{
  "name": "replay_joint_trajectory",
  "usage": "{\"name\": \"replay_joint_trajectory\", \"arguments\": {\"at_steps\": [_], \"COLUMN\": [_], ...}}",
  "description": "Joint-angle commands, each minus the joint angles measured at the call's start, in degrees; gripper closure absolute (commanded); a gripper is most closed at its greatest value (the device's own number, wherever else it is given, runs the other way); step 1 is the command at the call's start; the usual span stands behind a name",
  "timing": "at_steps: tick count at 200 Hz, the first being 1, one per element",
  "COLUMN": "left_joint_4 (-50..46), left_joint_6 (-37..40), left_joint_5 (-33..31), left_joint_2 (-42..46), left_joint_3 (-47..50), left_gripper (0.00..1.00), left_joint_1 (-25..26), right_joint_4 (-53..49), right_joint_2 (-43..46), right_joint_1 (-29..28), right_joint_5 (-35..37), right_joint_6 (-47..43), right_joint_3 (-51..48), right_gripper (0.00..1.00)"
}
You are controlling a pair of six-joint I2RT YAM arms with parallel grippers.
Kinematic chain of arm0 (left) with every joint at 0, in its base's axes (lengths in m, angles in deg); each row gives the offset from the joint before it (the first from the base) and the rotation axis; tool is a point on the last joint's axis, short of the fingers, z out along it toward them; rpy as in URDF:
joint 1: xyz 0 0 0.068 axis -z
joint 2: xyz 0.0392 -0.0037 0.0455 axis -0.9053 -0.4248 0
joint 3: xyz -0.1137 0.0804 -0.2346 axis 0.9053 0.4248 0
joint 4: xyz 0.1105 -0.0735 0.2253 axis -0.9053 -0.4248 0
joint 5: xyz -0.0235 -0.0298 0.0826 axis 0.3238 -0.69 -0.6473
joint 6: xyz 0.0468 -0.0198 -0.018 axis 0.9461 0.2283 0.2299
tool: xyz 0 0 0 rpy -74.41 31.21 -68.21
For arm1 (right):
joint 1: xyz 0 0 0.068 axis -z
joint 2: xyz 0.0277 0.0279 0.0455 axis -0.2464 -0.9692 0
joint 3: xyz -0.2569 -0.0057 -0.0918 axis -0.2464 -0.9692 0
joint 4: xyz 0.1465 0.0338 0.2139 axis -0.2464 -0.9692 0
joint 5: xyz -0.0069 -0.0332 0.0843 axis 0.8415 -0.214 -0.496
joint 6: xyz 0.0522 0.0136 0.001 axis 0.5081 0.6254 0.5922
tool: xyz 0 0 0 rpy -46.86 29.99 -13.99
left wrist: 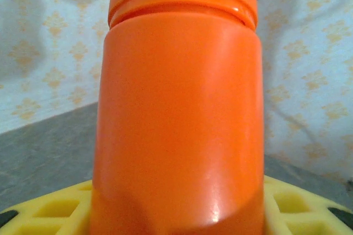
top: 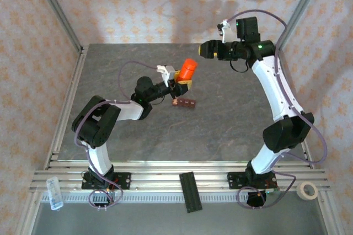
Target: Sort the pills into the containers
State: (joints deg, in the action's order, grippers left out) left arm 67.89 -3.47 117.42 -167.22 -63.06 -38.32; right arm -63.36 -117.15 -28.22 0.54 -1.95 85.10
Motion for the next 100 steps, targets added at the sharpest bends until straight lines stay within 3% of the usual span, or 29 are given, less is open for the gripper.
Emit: {"name": "replay_joint_trajectory", "arguments": {"at_steps": [1,50,100], "left_joint_4": [3.8,3.8,3.8], "left_joint_6": [-5.6,-8.9,-10.3], "left_joint_5": [8.0,11.1,12.5], "left_joint_2": [-1.1,-1.7,-2.4], "left_joint_3": [-2.8,-4.1,-5.1], "left_gripper": [1.00,1.00,1.00], "left_joint_1": [-0.8,-1.3,-1.3], "right_joint_4": [-11.6,-20.6,-22.3], "right_joint_2": [-4.0,-8.4,-9.3], "right_joint_1": [-0.4,-2.7,-4.5], "right_joint_5": [-7.8,-4.1,-1.5], "right_joint_6": [-10.3,-14.6,-15.3], "right_joint_3": [5.8,14.0,14.6], "right_gripper": [0.29,0.25,0.27]}}
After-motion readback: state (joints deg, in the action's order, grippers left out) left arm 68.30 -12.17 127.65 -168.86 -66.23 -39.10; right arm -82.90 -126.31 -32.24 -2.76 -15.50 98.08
